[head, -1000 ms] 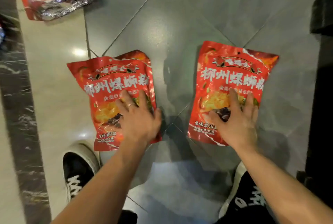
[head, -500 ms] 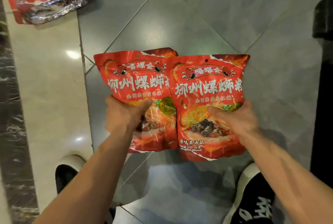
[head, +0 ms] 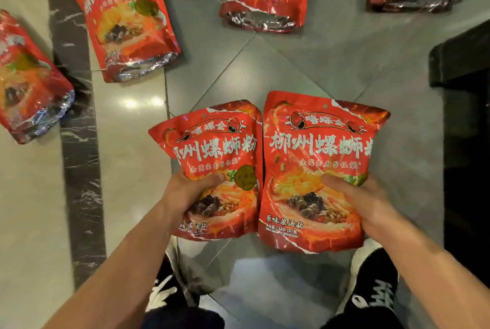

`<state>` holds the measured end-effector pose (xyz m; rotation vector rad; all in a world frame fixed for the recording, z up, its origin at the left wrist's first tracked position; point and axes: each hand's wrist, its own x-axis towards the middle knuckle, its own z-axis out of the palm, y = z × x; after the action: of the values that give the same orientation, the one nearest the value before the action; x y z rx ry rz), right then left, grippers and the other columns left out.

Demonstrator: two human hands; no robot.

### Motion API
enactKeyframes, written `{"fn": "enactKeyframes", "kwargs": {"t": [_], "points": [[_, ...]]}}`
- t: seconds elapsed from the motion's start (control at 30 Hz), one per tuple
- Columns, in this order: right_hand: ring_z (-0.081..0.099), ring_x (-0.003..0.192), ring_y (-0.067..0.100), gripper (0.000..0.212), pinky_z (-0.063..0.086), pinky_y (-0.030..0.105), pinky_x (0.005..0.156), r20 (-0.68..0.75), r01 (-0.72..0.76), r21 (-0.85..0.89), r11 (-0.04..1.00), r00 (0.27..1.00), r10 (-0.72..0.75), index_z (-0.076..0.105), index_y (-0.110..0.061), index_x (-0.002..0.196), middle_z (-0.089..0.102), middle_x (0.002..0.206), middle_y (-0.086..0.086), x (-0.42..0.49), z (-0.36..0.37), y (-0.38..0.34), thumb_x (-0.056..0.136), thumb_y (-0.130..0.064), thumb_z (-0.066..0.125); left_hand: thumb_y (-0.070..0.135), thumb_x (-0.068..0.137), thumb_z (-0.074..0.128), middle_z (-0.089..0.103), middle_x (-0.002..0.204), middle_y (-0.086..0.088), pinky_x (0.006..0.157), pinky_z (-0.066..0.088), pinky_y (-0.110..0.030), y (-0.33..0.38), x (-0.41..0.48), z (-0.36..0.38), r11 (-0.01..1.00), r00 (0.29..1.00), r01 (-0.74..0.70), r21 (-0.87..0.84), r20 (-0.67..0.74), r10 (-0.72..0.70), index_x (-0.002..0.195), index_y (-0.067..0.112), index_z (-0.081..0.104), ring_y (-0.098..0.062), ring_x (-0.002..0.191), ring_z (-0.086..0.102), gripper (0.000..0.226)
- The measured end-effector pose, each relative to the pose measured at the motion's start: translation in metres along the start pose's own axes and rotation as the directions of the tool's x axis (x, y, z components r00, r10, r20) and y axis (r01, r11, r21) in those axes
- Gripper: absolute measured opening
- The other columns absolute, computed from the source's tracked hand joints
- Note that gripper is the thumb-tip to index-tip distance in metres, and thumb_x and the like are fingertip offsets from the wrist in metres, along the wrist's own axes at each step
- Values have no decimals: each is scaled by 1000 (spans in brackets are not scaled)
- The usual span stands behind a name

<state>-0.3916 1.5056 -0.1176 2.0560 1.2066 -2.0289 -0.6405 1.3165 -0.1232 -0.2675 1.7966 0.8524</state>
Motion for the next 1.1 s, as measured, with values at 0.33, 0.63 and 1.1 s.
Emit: {"fn": "enactKeyframes", "kwargs": {"t": [0.33, 0.63, 1.1], "points": [[75, 81, 21, 47, 56, 37, 78, 3, 326, 63, 943, 945, -327, 69, -19, 102, 78, 90, -1, -185, -44, -264, 59, -19, 86, 55, 27, 96, 77, 105, 5, 96, 54, -48, 251, -211, -45, 924, 923, -383, -13, 31, 383, 123, 24, 64, -20, 95, 75, 106], [75, 77, 23, 52, 56, 36, 73, 21, 603, 54, 796, 796, -605, 69, -15, 98, 78, 87, 4, -481, -117, -494, 52, -21, 93, 29, 53, 98, 77, 102, 2, 98, 53, -45, 445, -523, -84, 759, 760, -648, -62, 6, 650, 109, 26, 65, -20, 94, 73, 65], [74, 83, 30, 48, 57, 37, 74, -364, 870, 150, 471, 491, -791, 74, -6, 95, 77, 92, 13, -822, -194, -553, 52, -21, 87, 61, 19, 95, 78, 96, 3, 90, 55, -40, 571, -821, -109, 424, 381, -896, -132, 263, 887, 104, 21, 72, -18, 91, 74, 96]]}}
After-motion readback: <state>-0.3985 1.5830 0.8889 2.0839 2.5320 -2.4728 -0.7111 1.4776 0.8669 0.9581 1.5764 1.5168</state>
